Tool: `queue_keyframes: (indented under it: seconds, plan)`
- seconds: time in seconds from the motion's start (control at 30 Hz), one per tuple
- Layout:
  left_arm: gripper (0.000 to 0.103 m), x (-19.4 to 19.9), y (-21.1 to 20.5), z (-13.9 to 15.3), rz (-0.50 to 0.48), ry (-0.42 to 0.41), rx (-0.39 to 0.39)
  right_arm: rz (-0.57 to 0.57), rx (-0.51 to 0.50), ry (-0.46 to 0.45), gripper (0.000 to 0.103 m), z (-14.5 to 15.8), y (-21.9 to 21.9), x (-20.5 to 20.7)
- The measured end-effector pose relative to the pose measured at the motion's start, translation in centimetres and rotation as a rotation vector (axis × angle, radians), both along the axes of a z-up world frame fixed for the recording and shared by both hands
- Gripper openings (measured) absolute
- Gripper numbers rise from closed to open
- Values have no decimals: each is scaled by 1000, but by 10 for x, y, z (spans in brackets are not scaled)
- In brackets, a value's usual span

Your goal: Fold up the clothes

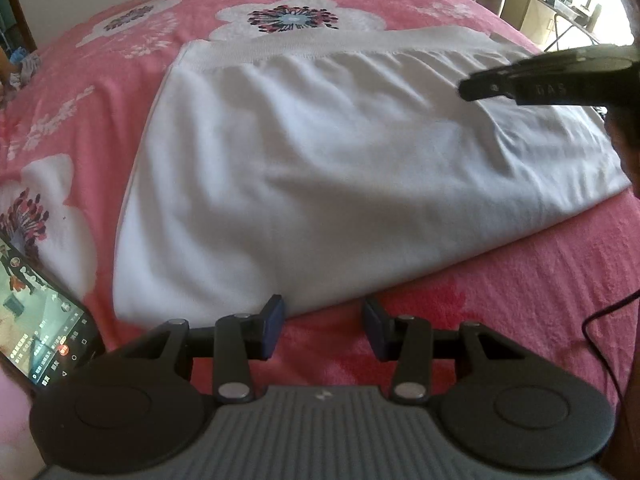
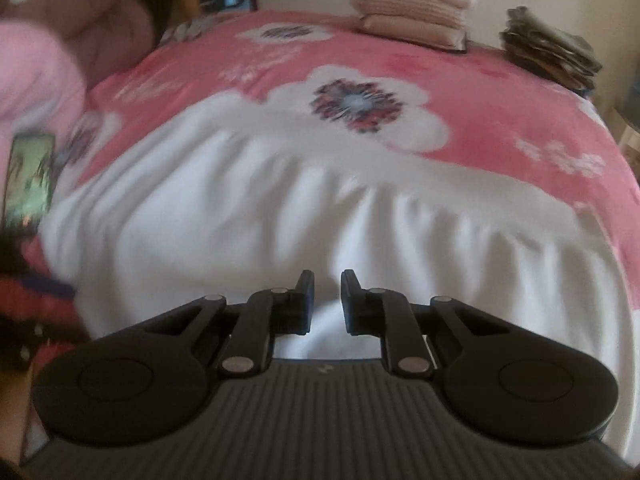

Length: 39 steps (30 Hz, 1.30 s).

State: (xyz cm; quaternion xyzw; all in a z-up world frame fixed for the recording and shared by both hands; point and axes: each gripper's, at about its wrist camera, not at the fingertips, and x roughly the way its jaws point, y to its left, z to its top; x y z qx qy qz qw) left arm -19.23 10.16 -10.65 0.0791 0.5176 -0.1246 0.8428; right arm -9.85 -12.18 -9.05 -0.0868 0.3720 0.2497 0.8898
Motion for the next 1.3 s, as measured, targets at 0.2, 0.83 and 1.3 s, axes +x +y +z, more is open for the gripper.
queue_keyframes:
  seconds: [0.2, 0.83, 1.3]
  plan:
    - [45, -2, 2, 0, 9, 14, -5, 327, 55, 6, 13, -6, 59, -14]
    - [46, -5, 10, -1, 15, 28, -36, 98, 227, 114, 12, -15, -38, 29]
    - [47, -3, 6, 1, 23, 34, -22, -171, 394, 116, 15, -20, -123, 18]
